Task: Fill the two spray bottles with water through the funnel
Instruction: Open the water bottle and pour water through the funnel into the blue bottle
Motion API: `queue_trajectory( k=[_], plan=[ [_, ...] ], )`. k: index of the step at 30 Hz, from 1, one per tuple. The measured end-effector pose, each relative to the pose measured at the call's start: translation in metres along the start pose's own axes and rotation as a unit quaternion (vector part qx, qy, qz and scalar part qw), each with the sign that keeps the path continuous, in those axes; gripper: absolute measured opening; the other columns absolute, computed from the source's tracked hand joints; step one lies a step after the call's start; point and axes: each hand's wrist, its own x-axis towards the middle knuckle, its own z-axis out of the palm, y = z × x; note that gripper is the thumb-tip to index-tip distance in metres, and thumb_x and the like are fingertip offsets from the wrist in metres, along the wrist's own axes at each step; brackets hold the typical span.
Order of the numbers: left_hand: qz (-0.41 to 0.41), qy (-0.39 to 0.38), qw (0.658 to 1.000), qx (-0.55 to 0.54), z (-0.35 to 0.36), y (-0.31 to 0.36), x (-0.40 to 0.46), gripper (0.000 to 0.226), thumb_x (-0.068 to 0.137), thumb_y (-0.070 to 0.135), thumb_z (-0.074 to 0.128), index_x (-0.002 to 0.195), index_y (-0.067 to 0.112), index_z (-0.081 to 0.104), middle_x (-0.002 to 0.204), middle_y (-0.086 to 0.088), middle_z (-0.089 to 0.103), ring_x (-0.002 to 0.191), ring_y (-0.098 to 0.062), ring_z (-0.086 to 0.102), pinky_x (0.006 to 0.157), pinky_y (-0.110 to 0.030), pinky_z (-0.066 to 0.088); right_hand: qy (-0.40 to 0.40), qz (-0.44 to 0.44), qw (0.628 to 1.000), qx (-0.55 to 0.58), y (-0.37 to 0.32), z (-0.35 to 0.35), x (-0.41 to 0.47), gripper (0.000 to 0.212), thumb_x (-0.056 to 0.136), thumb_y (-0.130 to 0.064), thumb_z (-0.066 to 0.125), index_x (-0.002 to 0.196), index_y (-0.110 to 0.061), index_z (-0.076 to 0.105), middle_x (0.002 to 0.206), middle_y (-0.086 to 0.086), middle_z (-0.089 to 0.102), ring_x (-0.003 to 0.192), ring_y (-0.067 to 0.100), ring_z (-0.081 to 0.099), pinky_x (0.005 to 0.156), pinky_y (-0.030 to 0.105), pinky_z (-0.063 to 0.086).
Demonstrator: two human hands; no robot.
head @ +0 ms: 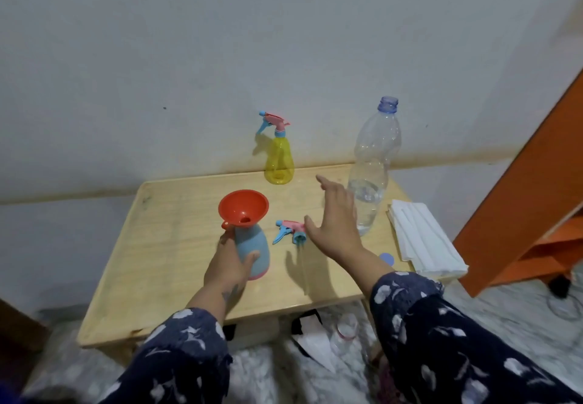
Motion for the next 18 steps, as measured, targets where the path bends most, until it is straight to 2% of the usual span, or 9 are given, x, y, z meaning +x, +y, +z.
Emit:
queue_trajectory(
  k=[2,4,6,8,11,13,16,18],
  plan=[
    [0.017,-0.004,1.0,0.007,-0.002,-0.002,0.001,0.062,0.089,0.032,0.065,0.141,0.013,0.037,0.139,-0.01,0.045,0.119,-0.029,0.054,0.095,-0.046,0.049,-0.1,0.003,0.991,0.09,-0.029,0.017,-0.007,0.092,0.074,-0.036,0.073,0.148,-0.024,0.019,0.141,0.003,0.038,0.132,0.022,0.03,0.111,0.041,0.029],
    [0.032,-0.013,0.999,-0.006,-0.002,-0.004,0.003,0.065,0.09,0.03,0.064,0.145,0.018,0.033,0.143,-0.008,0.042,0.123,-0.03,0.051,0.097,-0.046,0.047,-0.153,0.064,0.966,0.198,-0.054,0.035,-0.012,0.11,0.065,-0.044,0.081,0.148,-0.03,0.01,0.147,0.003,0.033,0.136,0.021,0.029,0.111,0.043,0.032],
    [0.03,-0.022,0.999,-0.025,-0.001,-0.008,0.004,0.068,0.09,0.029,0.064,0.148,0.022,0.029,0.147,-0.007,0.039,0.128,-0.029,0.047,0.102,-0.046,0.045,-0.149,0.114,0.944,0.27,-0.073,0.05,-0.016,0.118,0.059,-0.048,0.085,0.146,-0.037,0.005,0.148,0.003,0.032,0.137,0.021,0.031,0.111,0.039,0.03],
    [0.028,-0.024,0.998,-0.044,0.001,-0.012,0.005,0.07,0.089,0.033,0.066,0.147,0.024,0.029,0.143,-0.007,0.045,0.126,-0.029,0.049,0.101,-0.046,0.045,-0.122,0.143,0.934,0.303,-0.086,0.064,-0.019,0.118,0.057,-0.049,0.086,0.142,-0.041,0.004,0.147,0.003,0.033,0.135,0.023,0.034,0.107,0.034,0.03],
    [0.046,-0.023,0.997,-0.065,0.001,-0.016,0.009,0.058,0.087,0.039,0.065,0.138,0.031,0.038,0.122,0.0,0.057,0.105,-0.024,0.06,0.089,-0.043,0.053,-0.066,0.168,0.937,0.3,-0.096,0.075,-0.021,0.108,0.06,-0.046,0.085,0.138,-0.038,0.011,0.141,0.001,0.038,0.127,0.023,0.041,0.105,0.037,0.036],
    [0.044,-0.022,0.996,-0.068,0.001,-0.019,0.01,0.056,0.086,0.039,0.066,0.135,0.035,0.039,0.117,0.003,0.058,0.097,-0.021,0.06,0.084,-0.039,0.053,-0.042,0.163,0.939,0.301,-0.099,0.077,-0.019,0.094,0.065,-0.038,0.084,0.134,-0.03,0.02,0.135,-0.001,0.043,0.122,0.019,0.046,0.096,0.029,0.038],
    [0.024,-0.009,0.999,-0.038,0.003,-0.023,0.011,0.058,0.087,0.039,0.066,0.137,0.026,0.038,0.12,-0.002,0.058,0.1,-0.028,0.061,0.085,-0.039,0.052,-0.023,0.145,0.939,0.312,-0.099,0.071,-0.013,0.066,0.074,-0.025,0.079,0.126,-0.024,0.038,0.121,-0.006,0.05,0.11,0.013,0.051,0.088,0.022,0.042],
    [0.035,-0.012,0.998,-0.042,0.005,-0.025,0.012,0.058,0.088,0.04,0.064,0.137,0.022,0.039,0.123,-0.005,0.057,0.104,-0.03,0.06,0.087,-0.041,0.051,-0.009,0.127,0.945,0.3,-0.099,0.067,-0.008,0.05,0.081,-0.021,0.072,0.124,-0.024,0.048,0.113,-0.007,0.054,0.101,0.013,0.055,0.085,0.023,0.047]
  ],
)
